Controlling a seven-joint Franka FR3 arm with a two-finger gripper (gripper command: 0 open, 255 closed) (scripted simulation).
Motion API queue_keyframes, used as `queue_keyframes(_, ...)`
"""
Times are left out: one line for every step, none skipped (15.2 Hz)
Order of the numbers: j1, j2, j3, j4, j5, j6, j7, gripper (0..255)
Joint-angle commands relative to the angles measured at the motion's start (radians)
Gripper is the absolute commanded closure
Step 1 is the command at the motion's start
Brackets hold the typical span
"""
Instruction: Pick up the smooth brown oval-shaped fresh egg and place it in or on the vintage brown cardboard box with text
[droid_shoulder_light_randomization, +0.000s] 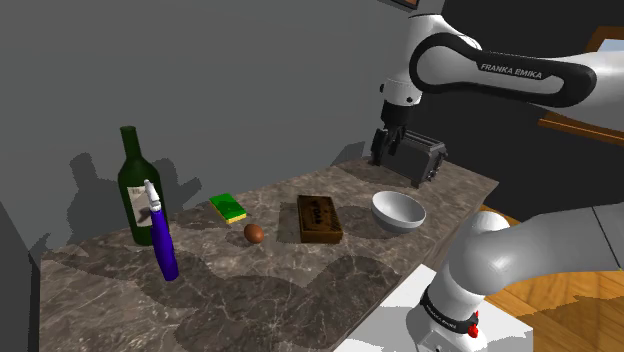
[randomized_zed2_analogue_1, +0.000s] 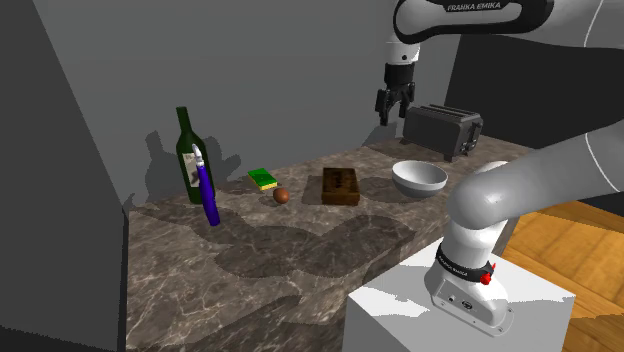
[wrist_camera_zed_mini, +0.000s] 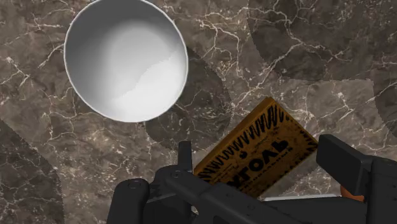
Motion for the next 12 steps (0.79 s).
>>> queue_keyframes(0.000, 0.000, 0.000, 0.000, 0.000, 0.000, 0.000, 0)
queue_keyframes(0.006, 0.023, 0.012, -0.004, 0.010, 0.022, 0.014, 0)
queue_keyframes(0.013, 0.048, 0.024, -0.007, 0.020, 0.044, 0.028, 0)
queue_keyframes(0.019, 0.073, 0.036, -0.009, 0.030, 0.066, 0.041, 0)
queue_keyframes(0.025, 0.099, 0.048, -0.009, 0.039, 0.088, 0.055, 0)
queue_keyframes(0.031, 0.127, 0.060, -0.009, 0.048, 0.110, 0.068, 0)
queue_keyframes(0.036, 0.155, 0.072, -0.007, 0.056, 0.132, 0.080, 0)
queue_keyframes(0.042, 0.184, 0.084, -0.004, 0.064, 0.153, 0.093, 0)
queue_keyframes(0.047, 0.214, 0.095, 0.001, 0.071, 0.174, 0.106, 0)
queue_keyframes(0.052, 0.244, 0.107, 0.006, 0.078, 0.195, 0.118, 0)
queue_keyframes(0.057, 0.275, 0.118, 0.013, 0.084, 0.215, 0.130, 0)
queue_keyframes(0.062, 0.307, 0.130, 0.021, 0.089, 0.235, 0.143, 0)
